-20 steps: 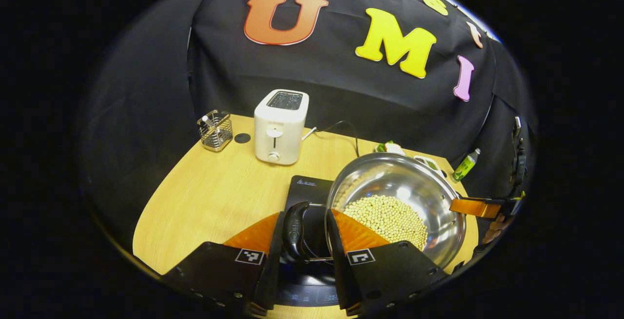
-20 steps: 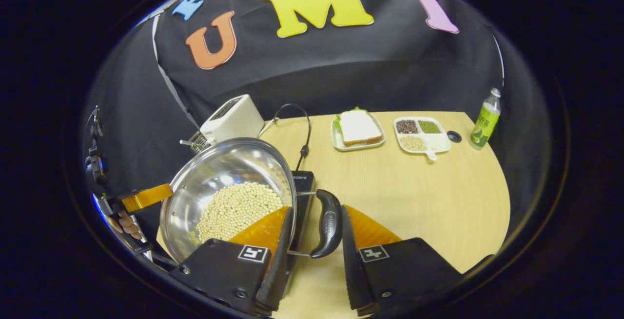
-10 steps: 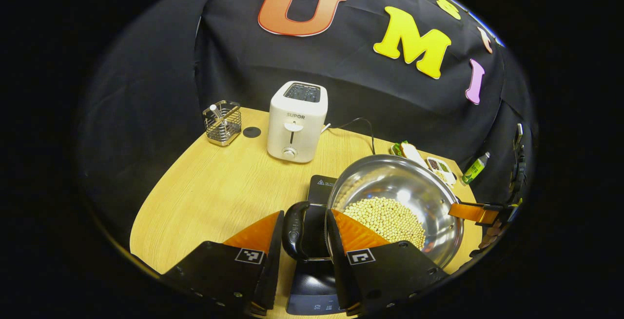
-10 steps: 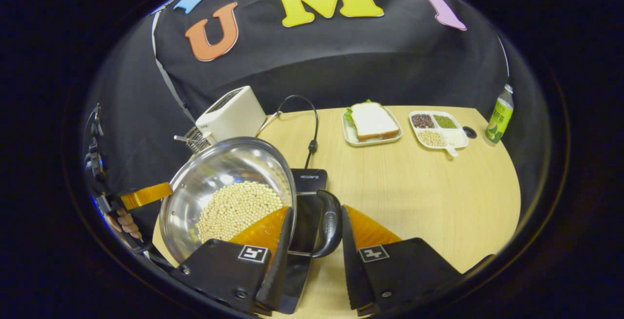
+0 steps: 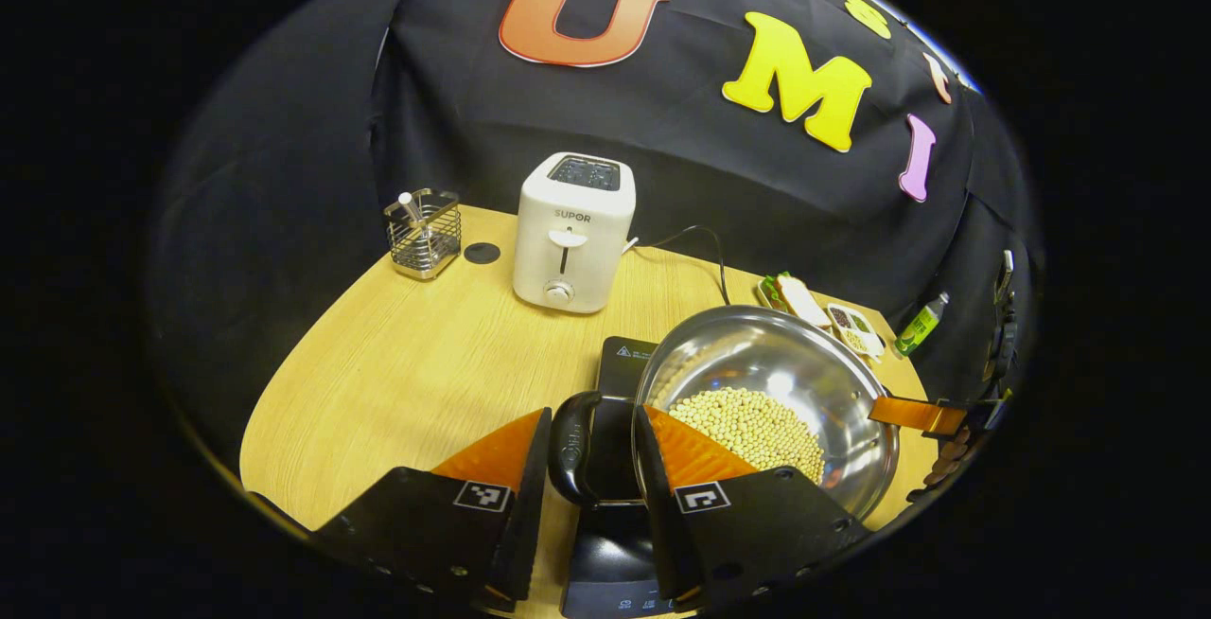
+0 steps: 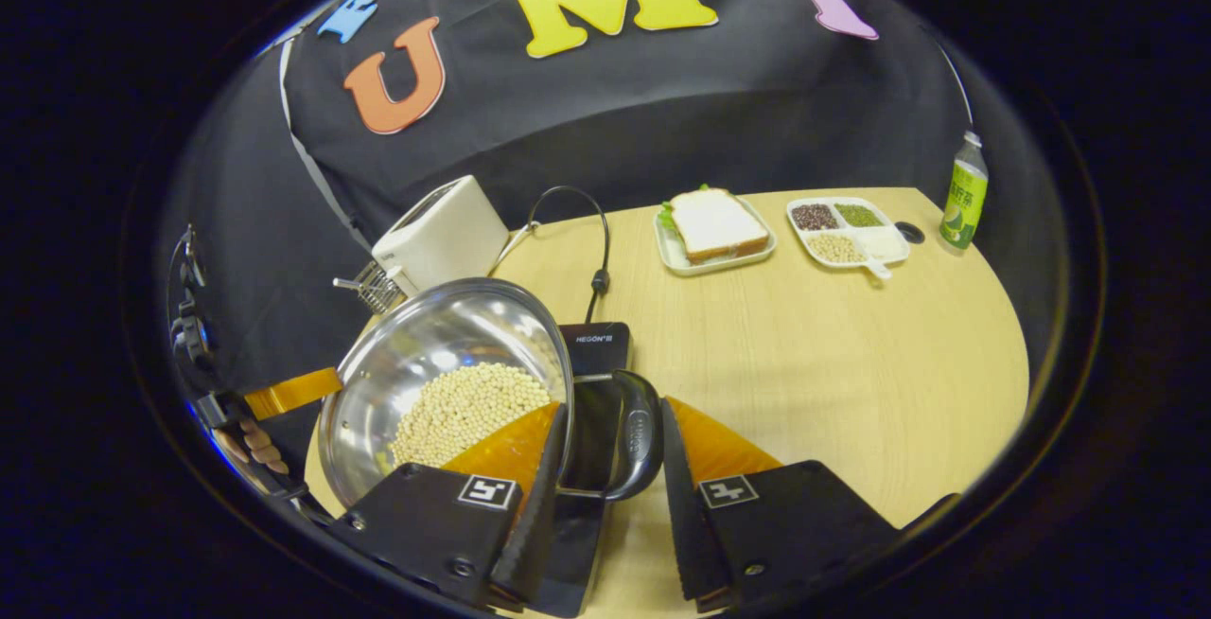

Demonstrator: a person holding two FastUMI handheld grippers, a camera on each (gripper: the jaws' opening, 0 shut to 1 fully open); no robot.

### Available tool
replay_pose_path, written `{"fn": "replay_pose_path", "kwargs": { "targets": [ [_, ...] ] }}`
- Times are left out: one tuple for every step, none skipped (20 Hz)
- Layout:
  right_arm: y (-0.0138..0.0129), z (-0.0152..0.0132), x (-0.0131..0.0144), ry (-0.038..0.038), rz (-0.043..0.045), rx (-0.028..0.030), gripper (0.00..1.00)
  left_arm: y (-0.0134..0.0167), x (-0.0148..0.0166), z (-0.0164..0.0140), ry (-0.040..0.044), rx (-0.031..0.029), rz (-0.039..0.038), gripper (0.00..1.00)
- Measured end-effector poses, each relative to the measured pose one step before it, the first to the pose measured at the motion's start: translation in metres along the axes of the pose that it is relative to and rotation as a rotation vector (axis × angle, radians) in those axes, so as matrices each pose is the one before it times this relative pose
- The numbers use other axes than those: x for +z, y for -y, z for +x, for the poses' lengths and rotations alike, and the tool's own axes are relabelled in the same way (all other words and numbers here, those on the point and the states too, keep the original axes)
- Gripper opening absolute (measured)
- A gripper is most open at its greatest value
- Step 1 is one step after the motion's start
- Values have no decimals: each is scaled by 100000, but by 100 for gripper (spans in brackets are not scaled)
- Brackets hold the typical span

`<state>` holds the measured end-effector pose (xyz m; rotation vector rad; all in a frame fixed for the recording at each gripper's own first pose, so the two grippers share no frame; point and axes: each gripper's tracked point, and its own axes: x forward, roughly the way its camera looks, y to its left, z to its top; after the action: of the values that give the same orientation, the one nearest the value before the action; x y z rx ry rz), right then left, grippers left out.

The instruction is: First push the handle of the pot to place it horizontally, then grasp the pot with both hands and set it on the induction cooktop.

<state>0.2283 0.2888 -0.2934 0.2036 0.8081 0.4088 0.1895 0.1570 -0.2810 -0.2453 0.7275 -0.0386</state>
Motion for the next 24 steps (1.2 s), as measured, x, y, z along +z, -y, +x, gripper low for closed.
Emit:
{"fn": "replay_pose_path", "kwargs": {
  "targets": [
    [-55,76,43,1070,696,625,57,-162,125,35,504,1243,-531,51],
    [89,31,58,1113,618,162,58,-183,177,-81,1236,1399,1177,42],
    [84,-37,285,1937,592,355,59,-377,299,-277,1696,2309,1163,61],
    [109,-103,206,1790,51,-84,61,-506,456,-267,2039,2615,903,66],
    [403,-257,234,2155,-238,-1604,62,-313,247,-634,1261,1747,358,82],
    [389,-333,280,1837,-1493,-1023,66,297,187,-332,1526,177,202,87],
    [301,-333,98,1159,-1153,-831,78,223,440,-624,1704,-599,721,91],
    [47,-407,-19,953,-662,2,82,83,289,-634,2075,50,897,94],
    [96,-580,-23,921,-61,150,87,3,270,-604,1743,900,941,96],
    [-10,-649,-4,929,-168,140,89,-91,410,-689,1902,1033,1075,96],
    [358,-670,221,1874,-484,-1239,90,-24,275,-784,1839,1017,433,96],
    [484,-952,508,2599,-1248,-1731,90,283,409,-931,1631,-101,96,96],
    [292,-923,645,3329,-1391,-1119,88,454,500,-907,2209,-853,-129,96],
    [257,-1111,574,3299,-1040,-912,88,364,543,-1012,2035,-665,345,96],
    [125,-1276,637,3071,-1229,-431,87,362,521,-1194,2089,-541,588,95],
    [168,-1419,774,3439,-904,-576,88,333,704,-818,2323,-213,1000,96],
    [222,-1550,756,2968,-964,-876,88,368,728,-1055,2522,213,548,96],
    [190,-1657,801,3066,-600,-433,87,566,851,-1099,2569,-66,619,96],
    [142,-1704,929,3090,-632,-402,87,718,789,-1112,2573,-1110,115,96],
    [318,-1775,897,2636,-1169,-939,87,1071,843,-1199,2536,-2016,-154,95],
    [315,-1785,1058,3079,-875,-1208,88,940,767,-1174,2210,-1376,-330,95],
    [604,-1839,1051,2952,-210,-2093,88,650,905,-1196,2581,-803,326,95],
    [247,-1774,1138,2782,-601,-837,87,652,1084,-1092,3153,-119,494,96],
    [384,-1844,1166,2778,-722,-931,88,1055,1075,-1068,2966,-1577,677,95]
  ]
}}
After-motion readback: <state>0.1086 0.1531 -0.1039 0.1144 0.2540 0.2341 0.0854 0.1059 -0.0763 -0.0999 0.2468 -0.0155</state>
